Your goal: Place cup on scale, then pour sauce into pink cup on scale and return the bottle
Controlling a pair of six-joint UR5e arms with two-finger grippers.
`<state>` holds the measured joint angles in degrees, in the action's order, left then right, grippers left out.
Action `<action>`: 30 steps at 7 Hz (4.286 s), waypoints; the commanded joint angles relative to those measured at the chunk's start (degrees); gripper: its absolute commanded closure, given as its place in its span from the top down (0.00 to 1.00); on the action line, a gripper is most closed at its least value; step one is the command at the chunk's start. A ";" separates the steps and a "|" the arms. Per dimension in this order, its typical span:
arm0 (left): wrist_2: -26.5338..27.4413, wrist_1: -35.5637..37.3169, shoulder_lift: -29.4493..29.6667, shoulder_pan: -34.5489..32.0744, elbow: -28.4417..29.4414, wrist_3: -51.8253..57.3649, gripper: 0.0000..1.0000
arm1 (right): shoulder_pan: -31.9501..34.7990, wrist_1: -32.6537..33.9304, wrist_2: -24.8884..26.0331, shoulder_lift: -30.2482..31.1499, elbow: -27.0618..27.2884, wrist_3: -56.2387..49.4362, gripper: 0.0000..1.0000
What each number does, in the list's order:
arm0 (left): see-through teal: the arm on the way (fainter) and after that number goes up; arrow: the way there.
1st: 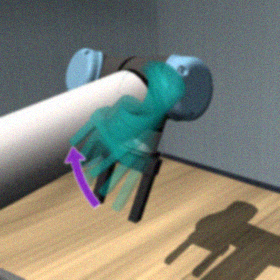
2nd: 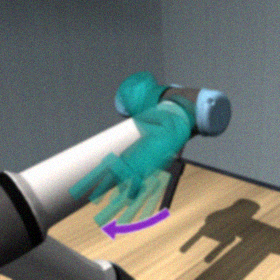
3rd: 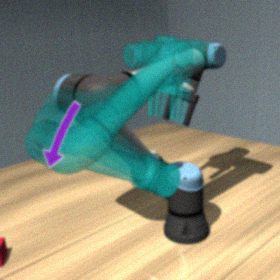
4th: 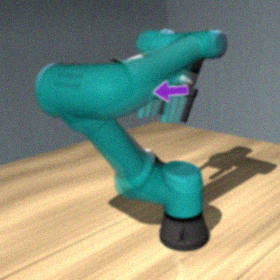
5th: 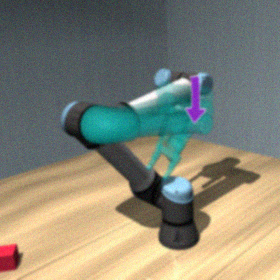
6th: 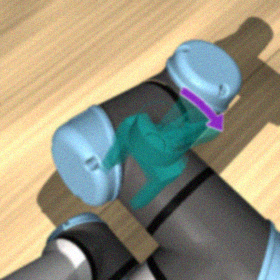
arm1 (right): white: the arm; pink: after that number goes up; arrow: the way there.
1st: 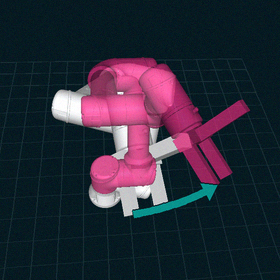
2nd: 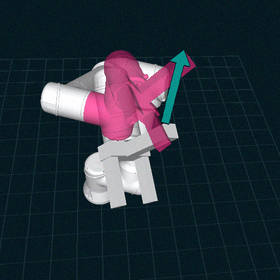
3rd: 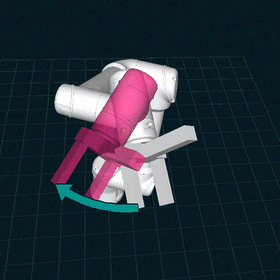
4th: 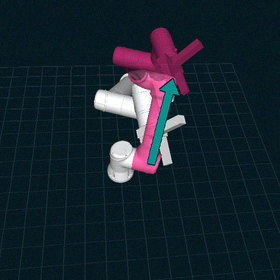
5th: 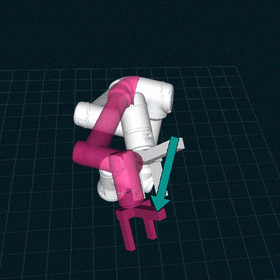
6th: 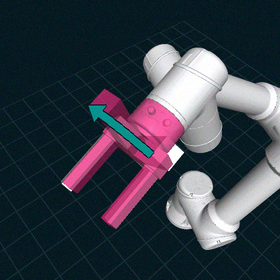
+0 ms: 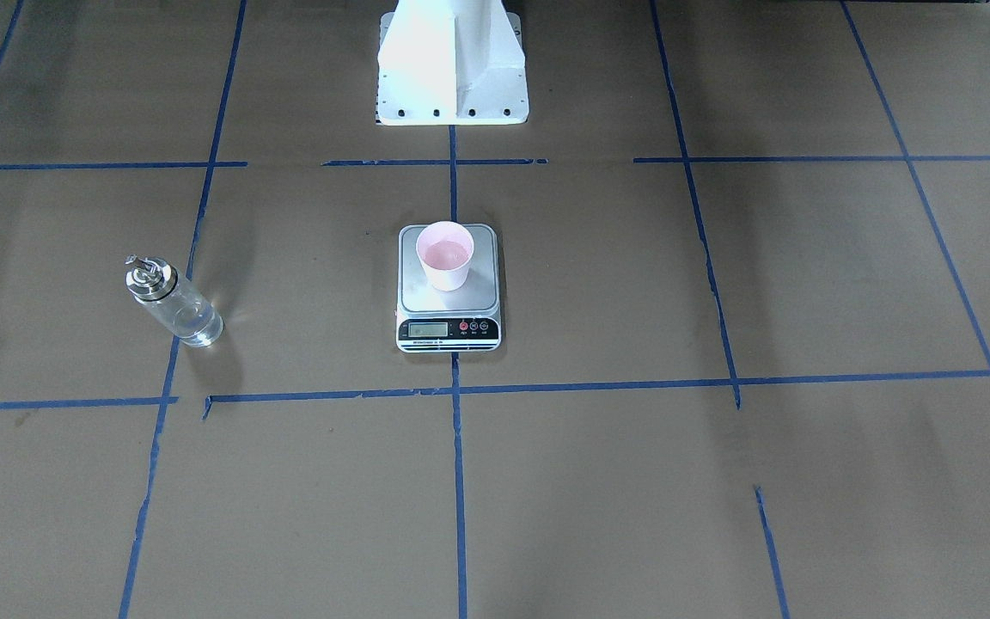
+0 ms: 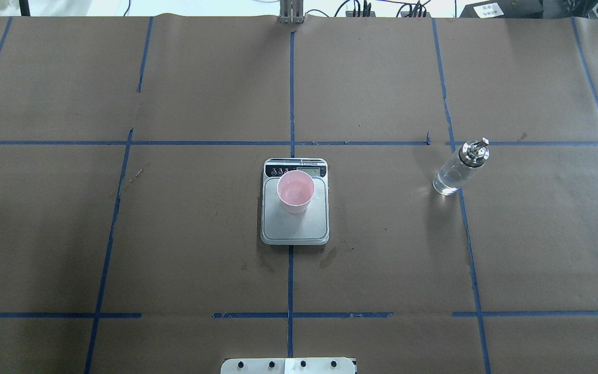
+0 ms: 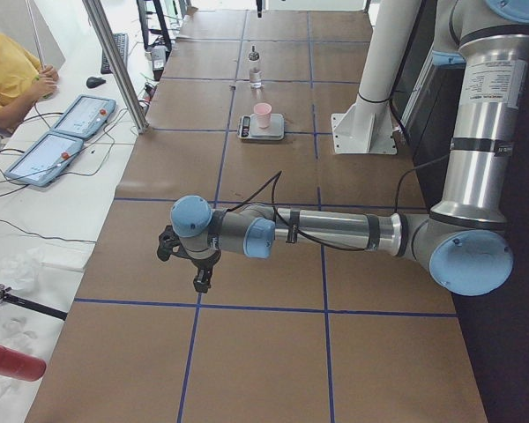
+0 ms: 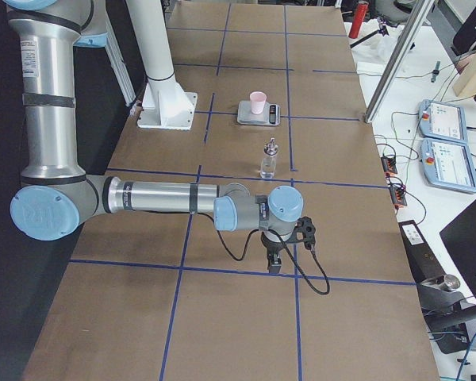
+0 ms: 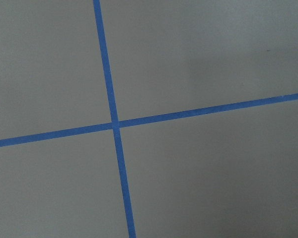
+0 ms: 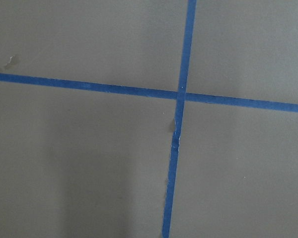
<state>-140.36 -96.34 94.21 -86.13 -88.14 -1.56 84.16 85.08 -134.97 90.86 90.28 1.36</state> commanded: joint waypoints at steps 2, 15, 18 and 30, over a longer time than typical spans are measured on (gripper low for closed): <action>0.17 0.01 0.01 0.09 -0.45 0.15 1.00 | -0.49 0.17 -0.56 -0.07 0.60 -0.04 1.00; 2.02 -2.89 0.54 -6.41 0.87 3.20 1.00 | -0.49 0.00 -2.14 -0.60 0.77 -0.13 1.00; 2.37 5.11 0.01 -7.38 -1.24 7.18 1.00 | -0.49 -0.09 -2.05 -0.51 0.86 -0.13 1.00; 11.77 4.85 1.15 -7.12 -6.61 7.10 1.00 | -0.49 -0.09 -1.53 -1.30 1.65 0.23 1.00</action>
<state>-128.61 -91.48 95.29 -93.31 -94.76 5.52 83.62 84.99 -136.71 89.76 92.08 1.62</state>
